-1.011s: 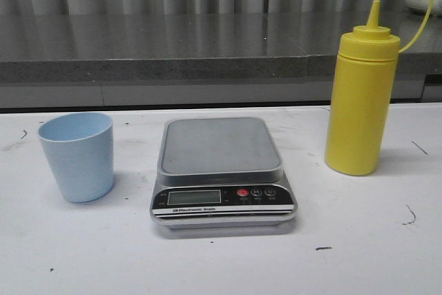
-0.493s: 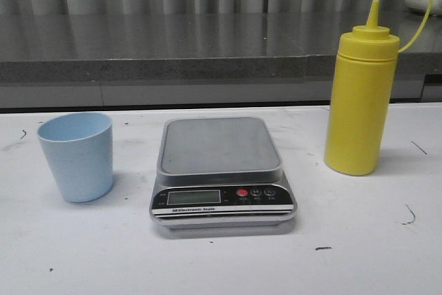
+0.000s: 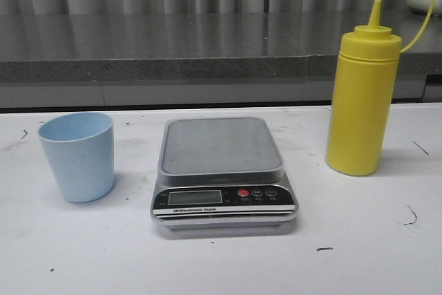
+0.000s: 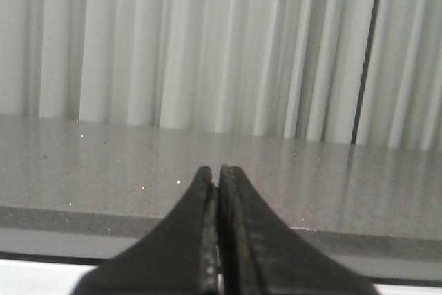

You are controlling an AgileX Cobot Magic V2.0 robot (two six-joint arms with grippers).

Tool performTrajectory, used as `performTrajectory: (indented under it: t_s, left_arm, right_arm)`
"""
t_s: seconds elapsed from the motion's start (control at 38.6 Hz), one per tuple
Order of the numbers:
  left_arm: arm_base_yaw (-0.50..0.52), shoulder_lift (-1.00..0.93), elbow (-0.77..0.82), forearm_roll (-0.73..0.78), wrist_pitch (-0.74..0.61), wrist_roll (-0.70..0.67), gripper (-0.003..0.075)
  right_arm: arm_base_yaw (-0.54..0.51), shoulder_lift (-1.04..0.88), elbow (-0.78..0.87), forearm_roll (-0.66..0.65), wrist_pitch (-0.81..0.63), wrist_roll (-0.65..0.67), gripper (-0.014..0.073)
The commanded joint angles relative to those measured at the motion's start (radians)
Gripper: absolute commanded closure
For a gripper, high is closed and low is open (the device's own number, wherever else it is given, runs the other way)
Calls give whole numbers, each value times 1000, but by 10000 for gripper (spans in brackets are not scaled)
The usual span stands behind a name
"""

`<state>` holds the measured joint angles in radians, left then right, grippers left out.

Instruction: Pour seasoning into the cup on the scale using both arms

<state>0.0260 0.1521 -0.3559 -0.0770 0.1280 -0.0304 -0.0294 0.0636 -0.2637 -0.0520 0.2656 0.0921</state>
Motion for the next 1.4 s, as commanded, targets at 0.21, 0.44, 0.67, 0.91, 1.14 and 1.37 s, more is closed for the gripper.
performTrajectory:
  t_s: [0.21, 0.44, 0.67, 0.91, 1.14, 1.37]
  left_arm:
    - [1, 287, -174, 3, 30, -3, 739]
    - [1, 289, -174, 3, 44, -3, 146]
    - [-13, 333, -179, -1, 12, -1, 80]
    - [-266, 712, -389, -1, 123, 110, 82]
    - [-486, 1175, -735, 15, 506, 127, 82]
    - [-513, 1492, -865, 83, 643, 127, 82]
  right_arm:
    - [-5, 350, -299, -8, 54, -6, 650]
    - [-5, 352, -299, -8, 34, -6, -38]
    - [-5, 352, -299, -8, 24, -6, -48]
    - [-5, 352, -299, -8, 19, -6, -48]
    - [-5, 352, -299, -8, 24, -6, -48]
    - [-5, 352, -299, -8, 26, -6, -48]
